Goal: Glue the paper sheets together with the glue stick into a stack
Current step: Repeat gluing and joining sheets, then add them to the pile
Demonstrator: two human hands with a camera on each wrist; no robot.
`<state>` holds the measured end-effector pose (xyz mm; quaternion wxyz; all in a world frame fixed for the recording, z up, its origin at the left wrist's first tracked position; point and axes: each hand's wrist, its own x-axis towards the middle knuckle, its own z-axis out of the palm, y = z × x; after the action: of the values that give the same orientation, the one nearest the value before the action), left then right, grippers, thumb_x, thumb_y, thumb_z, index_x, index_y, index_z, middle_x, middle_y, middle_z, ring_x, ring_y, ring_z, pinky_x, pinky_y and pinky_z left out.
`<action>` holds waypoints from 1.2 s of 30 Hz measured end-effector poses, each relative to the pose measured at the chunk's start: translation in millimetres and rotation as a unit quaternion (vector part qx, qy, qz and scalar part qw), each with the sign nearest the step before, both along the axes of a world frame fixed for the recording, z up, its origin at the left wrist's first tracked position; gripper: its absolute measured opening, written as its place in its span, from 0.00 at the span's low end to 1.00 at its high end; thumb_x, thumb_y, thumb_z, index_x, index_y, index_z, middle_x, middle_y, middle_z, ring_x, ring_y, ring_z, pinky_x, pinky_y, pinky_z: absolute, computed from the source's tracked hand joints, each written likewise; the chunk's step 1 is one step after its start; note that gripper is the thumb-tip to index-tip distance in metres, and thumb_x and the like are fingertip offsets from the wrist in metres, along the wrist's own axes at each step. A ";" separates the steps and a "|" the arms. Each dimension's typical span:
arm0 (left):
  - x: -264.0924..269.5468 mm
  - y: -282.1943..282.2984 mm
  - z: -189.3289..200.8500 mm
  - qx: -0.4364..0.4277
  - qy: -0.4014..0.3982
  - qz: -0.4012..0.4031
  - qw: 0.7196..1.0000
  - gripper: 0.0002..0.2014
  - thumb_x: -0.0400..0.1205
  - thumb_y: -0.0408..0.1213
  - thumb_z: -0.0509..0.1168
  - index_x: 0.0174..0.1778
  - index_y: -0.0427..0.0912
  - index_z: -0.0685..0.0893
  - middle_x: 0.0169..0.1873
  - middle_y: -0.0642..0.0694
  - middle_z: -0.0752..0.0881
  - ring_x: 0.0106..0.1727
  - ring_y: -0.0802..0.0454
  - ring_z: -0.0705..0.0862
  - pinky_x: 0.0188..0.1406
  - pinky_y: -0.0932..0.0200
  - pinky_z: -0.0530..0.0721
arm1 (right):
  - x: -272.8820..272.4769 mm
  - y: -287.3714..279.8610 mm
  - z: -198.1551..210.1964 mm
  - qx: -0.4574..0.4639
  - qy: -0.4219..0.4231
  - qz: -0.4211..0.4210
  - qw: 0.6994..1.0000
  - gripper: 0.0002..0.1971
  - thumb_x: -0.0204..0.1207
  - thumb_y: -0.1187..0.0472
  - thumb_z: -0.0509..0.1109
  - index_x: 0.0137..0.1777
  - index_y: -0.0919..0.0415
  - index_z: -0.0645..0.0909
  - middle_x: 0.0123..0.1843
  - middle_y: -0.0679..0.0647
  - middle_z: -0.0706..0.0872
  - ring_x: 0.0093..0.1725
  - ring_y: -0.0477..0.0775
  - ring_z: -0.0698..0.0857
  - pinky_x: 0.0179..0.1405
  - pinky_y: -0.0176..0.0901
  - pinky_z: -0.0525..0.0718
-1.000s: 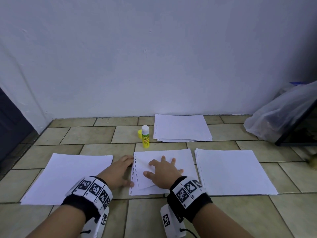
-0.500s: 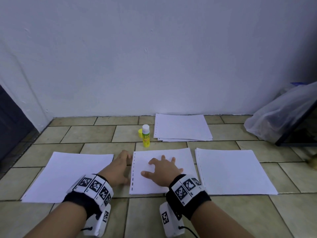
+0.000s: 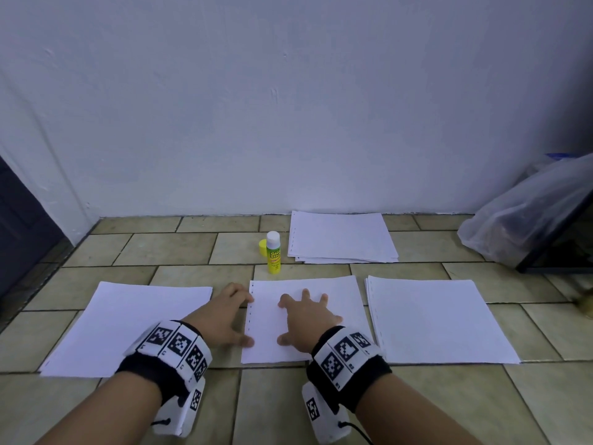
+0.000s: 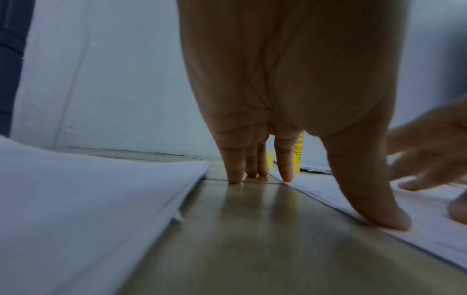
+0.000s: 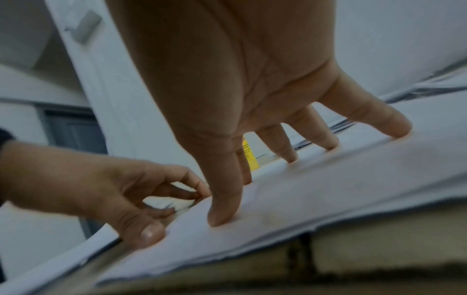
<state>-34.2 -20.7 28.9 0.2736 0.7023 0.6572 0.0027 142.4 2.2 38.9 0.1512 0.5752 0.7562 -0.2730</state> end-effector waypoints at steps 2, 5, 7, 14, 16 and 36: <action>4.1 -1.2 1.8 0.004 0.019 -0.006 1.000 0.38 0.73 0.48 0.77 0.75 0.47 0.66 0.78 0.53 0.54 0.75 0.54 0.67 0.72 0.62 0.70 | -4.4 -2.5 3.5 -0.002 -0.031 0.013 0.999 0.34 0.79 0.50 0.68 0.80 0.45 0.54 0.84 0.61 0.47 0.81 0.76 0.46 0.70 0.80 0.63; 9.5 0.3 5.2 0.002 0.048 -0.013 0.999 0.39 0.73 0.47 0.76 0.76 0.46 0.63 0.80 0.52 0.52 0.77 0.53 0.66 0.73 0.59 0.70 | -8.6 -4.3 8.6 0.010 -0.066 0.034 0.997 0.35 0.80 0.51 0.67 0.81 0.48 0.51 0.84 0.64 0.48 0.80 0.78 0.50 0.69 0.78 0.67; 10.9 2.5 7.1 -0.003 0.054 -0.014 0.998 0.39 0.73 0.47 0.76 0.75 0.46 0.63 0.78 0.52 0.58 0.76 0.53 0.65 0.73 0.59 0.69 | -8.5 -4.3 9.3 0.020 -0.073 0.044 0.996 0.35 0.80 0.50 0.68 0.80 0.49 0.52 0.82 0.65 0.51 0.79 0.78 0.53 0.69 0.76 0.69; 11.6 5.3 7.4 -0.014 0.076 -0.021 0.997 0.39 0.71 0.49 0.78 0.73 0.45 0.64 0.80 0.51 0.51 0.78 0.52 0.62 0.74 0.58 0.69 | -0.7 0.1 1.5 0.055 -0.031 0.061 0.996 0.34 0.74 0.47 0.73 0.75 0.51 0.61 0.73 0.63 0.62 0.73 0.72 0.62 0.62 0.70 0.78; 15.2 7.2 8.4 -0.016 0.101 -0.032 0.994 0.39 0.72 0.49 0.77 0.74 0.45 0.63 0.79 0.50 0.53 0.77 0.51 0.62 0.73 0.57 0.70 | -1.0 0.5 2.5 0.076 -0.055 0.076 0.993 0.35 0.73 0.45 0.73 0.74 0.52 0.61 0.71 0.63 0.64 0.71 0.72 0.65 0.64 0.69 0.76; 20.8 10.2 5.9 -0.025 0.244 -0.068 0.967 0.49 0.75 0.55 0.70 0.85 0.46 0.47 0.82 0.51 0.54 0.82 0.48 0.53 0.80 0.40 0.57 | 63.3 52.7 11.8 0.046 0.005 -0.021 0.999 0.15 0.83 0.64 0.54 0.67 0.67 0.70 0.67 0.63 0.78 0.64 0.61 0.78 0.51 0.43 0.73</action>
<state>-13.4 -10.5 34.8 0.1214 0.7180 0.6544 -0.2039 205.7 54.9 50.7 0.1151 0.5956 0.7566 -0.2441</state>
